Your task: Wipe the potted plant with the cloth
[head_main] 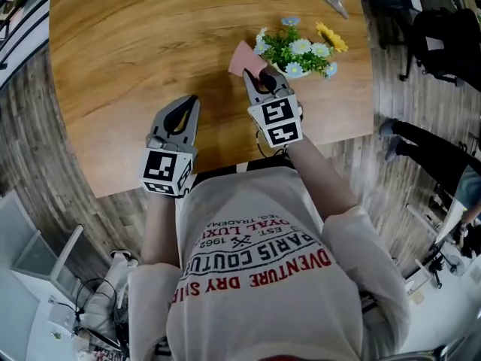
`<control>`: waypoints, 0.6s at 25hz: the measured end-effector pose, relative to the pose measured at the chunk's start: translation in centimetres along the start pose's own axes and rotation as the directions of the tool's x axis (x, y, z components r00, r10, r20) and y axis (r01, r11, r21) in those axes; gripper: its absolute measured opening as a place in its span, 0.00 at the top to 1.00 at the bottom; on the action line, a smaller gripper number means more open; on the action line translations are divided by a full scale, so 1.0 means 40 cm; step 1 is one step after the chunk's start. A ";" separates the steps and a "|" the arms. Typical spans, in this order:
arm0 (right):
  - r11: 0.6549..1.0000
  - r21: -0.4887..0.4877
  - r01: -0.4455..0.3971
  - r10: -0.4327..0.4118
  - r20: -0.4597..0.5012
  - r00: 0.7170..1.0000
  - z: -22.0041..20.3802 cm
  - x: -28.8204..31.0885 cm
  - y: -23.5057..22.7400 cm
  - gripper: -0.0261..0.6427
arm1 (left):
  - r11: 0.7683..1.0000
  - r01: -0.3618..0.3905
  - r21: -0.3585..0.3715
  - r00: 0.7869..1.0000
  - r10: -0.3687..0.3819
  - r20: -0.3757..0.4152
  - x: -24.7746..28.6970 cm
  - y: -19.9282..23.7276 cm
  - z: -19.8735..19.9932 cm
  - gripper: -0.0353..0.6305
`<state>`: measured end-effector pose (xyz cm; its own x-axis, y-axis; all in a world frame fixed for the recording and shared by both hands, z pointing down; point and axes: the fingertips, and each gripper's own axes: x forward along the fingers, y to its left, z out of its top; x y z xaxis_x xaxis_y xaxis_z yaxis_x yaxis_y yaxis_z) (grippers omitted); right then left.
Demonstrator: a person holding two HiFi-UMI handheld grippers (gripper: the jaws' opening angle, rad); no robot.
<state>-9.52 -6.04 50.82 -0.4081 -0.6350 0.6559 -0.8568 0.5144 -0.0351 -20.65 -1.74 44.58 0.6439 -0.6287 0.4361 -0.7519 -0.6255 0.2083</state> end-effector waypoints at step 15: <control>0.800 0.575 0.171 -0.166 -0.062 0.984 -0.113 -0.042 -0.092 0.91 | 0.995 0.104 0.007 0.994 -0.104 -0.018 0.043 -0.047 -0.026 0.92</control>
<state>-4.27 -4.25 53.24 -0.2398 -0.6745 0.6983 -0.9365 -0.0289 -0.3495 -18.27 -1.17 45.85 0.7155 -0.5520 0.4282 -0.6801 -0.6904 0.2464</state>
